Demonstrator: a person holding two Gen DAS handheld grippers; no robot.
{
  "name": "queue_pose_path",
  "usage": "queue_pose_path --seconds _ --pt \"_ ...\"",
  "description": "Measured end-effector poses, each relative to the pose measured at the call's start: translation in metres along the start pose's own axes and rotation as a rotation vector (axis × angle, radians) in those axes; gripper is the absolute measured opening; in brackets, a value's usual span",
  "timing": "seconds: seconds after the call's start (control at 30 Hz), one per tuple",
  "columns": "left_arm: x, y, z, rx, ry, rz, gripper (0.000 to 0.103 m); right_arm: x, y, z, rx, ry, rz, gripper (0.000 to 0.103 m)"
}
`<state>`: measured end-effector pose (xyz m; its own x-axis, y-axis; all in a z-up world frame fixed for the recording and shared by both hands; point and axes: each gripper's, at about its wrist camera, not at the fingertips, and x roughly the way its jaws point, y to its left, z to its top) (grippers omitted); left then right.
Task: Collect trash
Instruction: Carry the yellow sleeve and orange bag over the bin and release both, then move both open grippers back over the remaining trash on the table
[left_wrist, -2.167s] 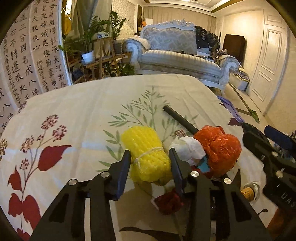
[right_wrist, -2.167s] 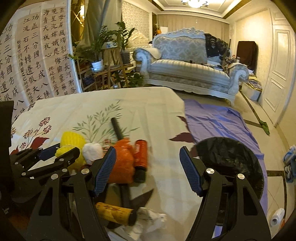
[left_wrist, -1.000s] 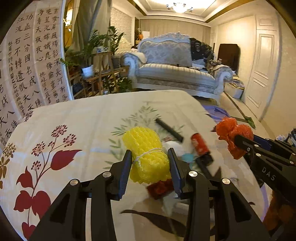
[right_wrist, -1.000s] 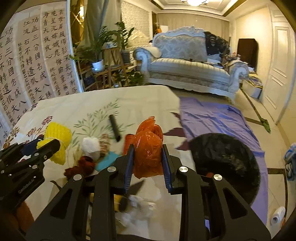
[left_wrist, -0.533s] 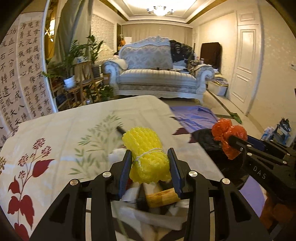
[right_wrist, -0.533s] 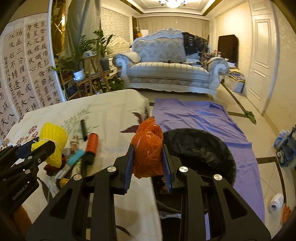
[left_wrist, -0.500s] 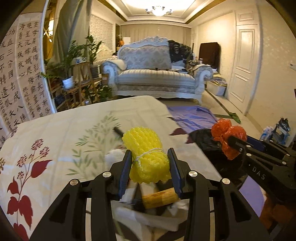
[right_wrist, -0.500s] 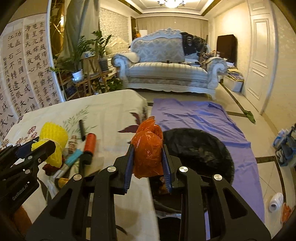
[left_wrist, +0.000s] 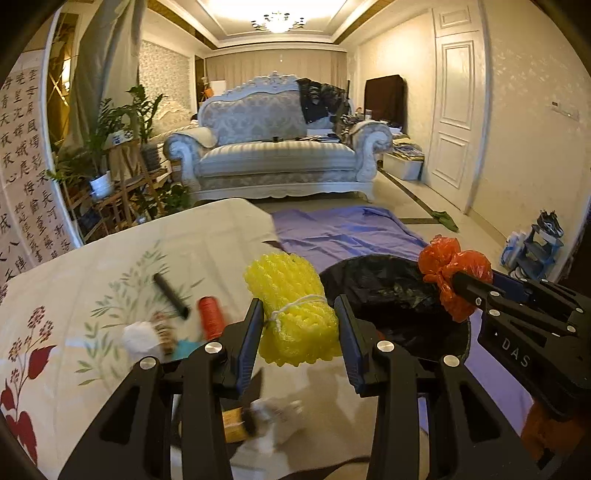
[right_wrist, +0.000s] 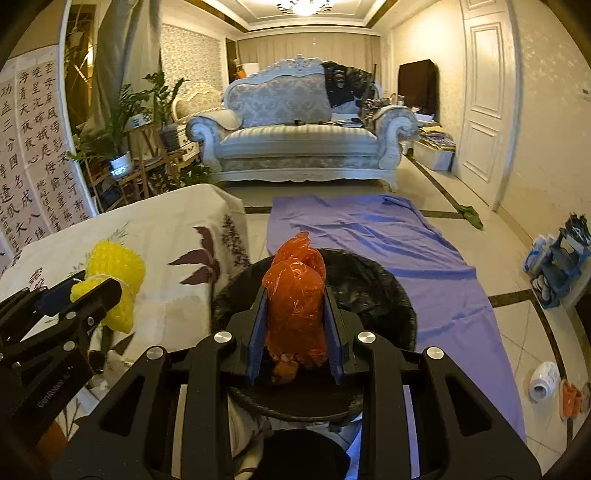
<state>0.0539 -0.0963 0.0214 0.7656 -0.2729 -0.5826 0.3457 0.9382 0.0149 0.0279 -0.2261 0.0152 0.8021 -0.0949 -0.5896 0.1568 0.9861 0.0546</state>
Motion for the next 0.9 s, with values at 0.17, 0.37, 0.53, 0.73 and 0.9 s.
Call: queue_pose_path --seconds 0.17,0.37,0.53,0.73,0.9 --pt "0.014 -0.017 0.007 0.024 0.001 -0.009 0.040 0.007 -0.015 0.002 0.024 0.000 -0.017 0.028" --pt "0.036 -0.031 0.013 0.054 0.020 -0.011 0.040 0.019 -0.028 0.004 0.032 0.009 -0.021 0.028" --pt "0.058 -0.037 0.015 0.070 0.058 -0.011 0.040 0.035 -0.039 0.004 0.049 0.026 -0.024 0.028" --pt "0.074 -0.045 0.015 0.085 0.090 -0.009 0.043 0.049 -0.045 0.006 0.064 0.040 -0.022 0.030" --pt "0.079 -0.042 0.014 0.066 0.105 0.006 0.064 0.049 -0.048 0.005 0.069 0.023 -0.036 0.051"
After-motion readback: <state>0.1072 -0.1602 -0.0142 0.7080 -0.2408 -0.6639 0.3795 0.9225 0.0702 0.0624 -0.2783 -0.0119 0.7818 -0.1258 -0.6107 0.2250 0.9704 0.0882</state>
